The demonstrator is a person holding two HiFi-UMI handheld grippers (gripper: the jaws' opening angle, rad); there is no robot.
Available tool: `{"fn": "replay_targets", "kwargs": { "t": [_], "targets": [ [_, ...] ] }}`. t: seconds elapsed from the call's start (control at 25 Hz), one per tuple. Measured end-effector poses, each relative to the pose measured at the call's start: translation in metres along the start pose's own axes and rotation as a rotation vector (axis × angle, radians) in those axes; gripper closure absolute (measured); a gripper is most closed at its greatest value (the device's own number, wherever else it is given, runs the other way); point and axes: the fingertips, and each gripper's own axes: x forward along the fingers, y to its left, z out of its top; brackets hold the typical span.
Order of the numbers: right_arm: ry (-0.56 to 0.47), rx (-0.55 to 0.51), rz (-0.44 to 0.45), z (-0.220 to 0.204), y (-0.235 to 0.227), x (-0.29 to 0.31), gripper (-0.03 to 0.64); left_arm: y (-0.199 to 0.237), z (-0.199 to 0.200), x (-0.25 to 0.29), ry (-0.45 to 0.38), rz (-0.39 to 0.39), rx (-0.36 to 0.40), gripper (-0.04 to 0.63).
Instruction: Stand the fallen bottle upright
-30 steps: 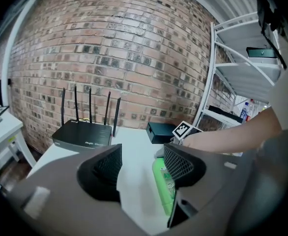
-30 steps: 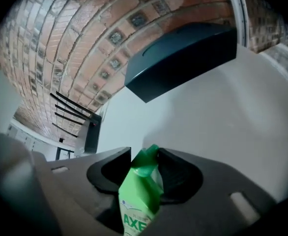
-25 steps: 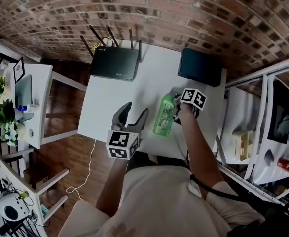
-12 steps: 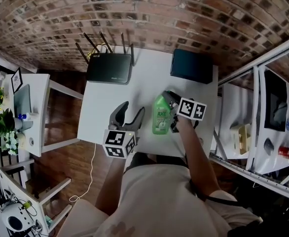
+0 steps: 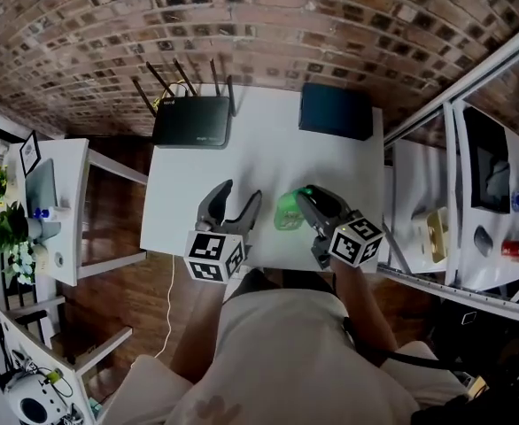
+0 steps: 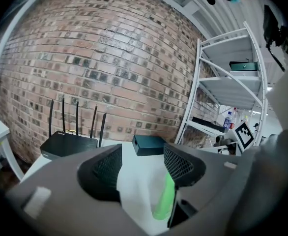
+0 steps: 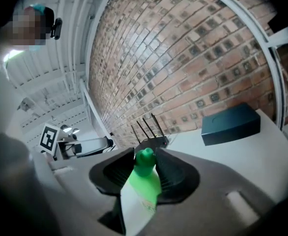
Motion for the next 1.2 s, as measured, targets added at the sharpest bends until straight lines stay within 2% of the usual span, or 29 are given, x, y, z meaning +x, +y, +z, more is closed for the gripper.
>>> {"fn": "replay_targets", "kwargs": {
  "t": [0.44,0.52,0.64,0.72,0.8,0.92,1.04,1.12,1.2],
  "targets": [
    [-0.108,0.016,-0.02,-0.035,0.038,-0.038,0.494,-0.029,-0.021,-0.029,0.011,-0.098,0.042,0.311],
    [-0.101,0.004,-0.022,-0.036,0.039,-0.04,0.494,-0.034,-0.025,-0.037,0.006,-0.088,0.059,0.311],
    [-0.099,-0.003,-0.067,-0.048,0.033,-0.053,0.488,-0.045,-0.038,-0.056,-0.008,-0.052,0.042,0.314],
    [-0.136,-0.012,-0.102,-0.05,0.03,-0.06,0.466,-0.051,-0.043,-0.072,-0.017,-0.025,0.043,0.314],
    [-0.186,-0.079,-0.12,-0.043,0.038,-0.07,0.463,-0.057,-0.043,-0.091,-0.032,0.014,0.072,0.314],
    [-0.238,-0.2,-0.117,-0.032,0.063,-0.107,0.427,-0.08,-0.037,-0.121,-0.097,0.069,0.094,0.313],
    [-0.247,-0.297,-0.166,-0.045,0.091,-0.155,0.315,-0.114,-0.04,-0.159,-0.169,0.088,0.113,0.31],
    [-0.238,-0.319,-0.205,-0.062,0.108,-0.179,0.271,-0.133,-0.048,-0.183,-0.175,0.086,0.145,0.311],
    [-0.233,-0.31,-0.24,-0.076,0.123,-0.2,0.267,-0.144,-0.054,-0.201,-0.169,0.081,0.185,0.311]
  ]
}}
